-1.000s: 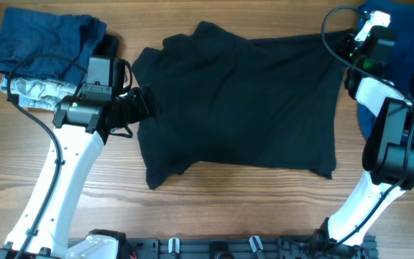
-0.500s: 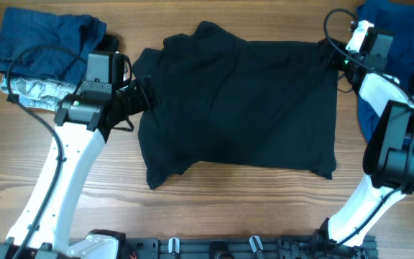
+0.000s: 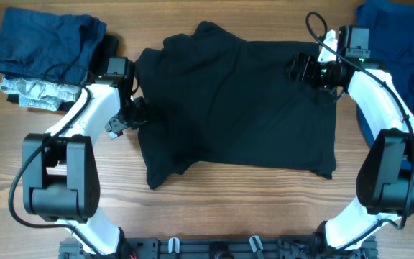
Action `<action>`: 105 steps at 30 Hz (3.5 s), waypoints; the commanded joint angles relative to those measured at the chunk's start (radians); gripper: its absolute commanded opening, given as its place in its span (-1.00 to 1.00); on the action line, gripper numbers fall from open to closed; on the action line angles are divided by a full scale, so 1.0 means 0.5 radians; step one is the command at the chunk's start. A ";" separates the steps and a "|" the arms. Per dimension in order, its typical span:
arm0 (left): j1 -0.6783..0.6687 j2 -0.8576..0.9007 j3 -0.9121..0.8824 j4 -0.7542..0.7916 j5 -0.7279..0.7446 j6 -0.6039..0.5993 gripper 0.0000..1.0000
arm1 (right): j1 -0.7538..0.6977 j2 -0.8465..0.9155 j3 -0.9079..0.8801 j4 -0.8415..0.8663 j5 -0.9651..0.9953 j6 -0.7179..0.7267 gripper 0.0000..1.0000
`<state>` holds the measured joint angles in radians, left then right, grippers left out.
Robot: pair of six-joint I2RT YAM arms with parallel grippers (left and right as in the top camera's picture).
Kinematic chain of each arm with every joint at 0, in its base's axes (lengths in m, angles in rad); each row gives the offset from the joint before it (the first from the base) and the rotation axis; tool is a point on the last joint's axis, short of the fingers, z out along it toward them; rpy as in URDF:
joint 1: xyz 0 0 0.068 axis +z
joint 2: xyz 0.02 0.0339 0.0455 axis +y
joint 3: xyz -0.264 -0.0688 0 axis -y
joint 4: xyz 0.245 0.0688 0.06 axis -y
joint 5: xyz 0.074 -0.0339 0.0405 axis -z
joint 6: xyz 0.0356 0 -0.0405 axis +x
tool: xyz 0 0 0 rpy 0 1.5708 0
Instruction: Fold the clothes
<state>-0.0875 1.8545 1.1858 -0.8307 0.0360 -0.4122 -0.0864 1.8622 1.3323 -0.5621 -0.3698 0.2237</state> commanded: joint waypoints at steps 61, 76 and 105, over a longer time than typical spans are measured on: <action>-0.172 1.030 1.534 1.015 0.499 0.657 1.00 | 0.043 -0.030 0.015 -0.008 -0.026 -0.077 0.99; -0.251 1.298 1.678 1.112 0.433 0.662 0.99 | 0.043 -0.030 0.015 -0.003 -0.026 -0.079 0.99; -0.266 1.344 1.780 1.009 0.420 0.649 -0.87 | 0.048 -0.030 0.015 0.001 -0.069 -0.083 0.99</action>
<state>-0.2161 2.5389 2.0323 -0.3305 0.2520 -0.0822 -0.0677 1.8622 1.3323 -0.5648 -0.3855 0.1967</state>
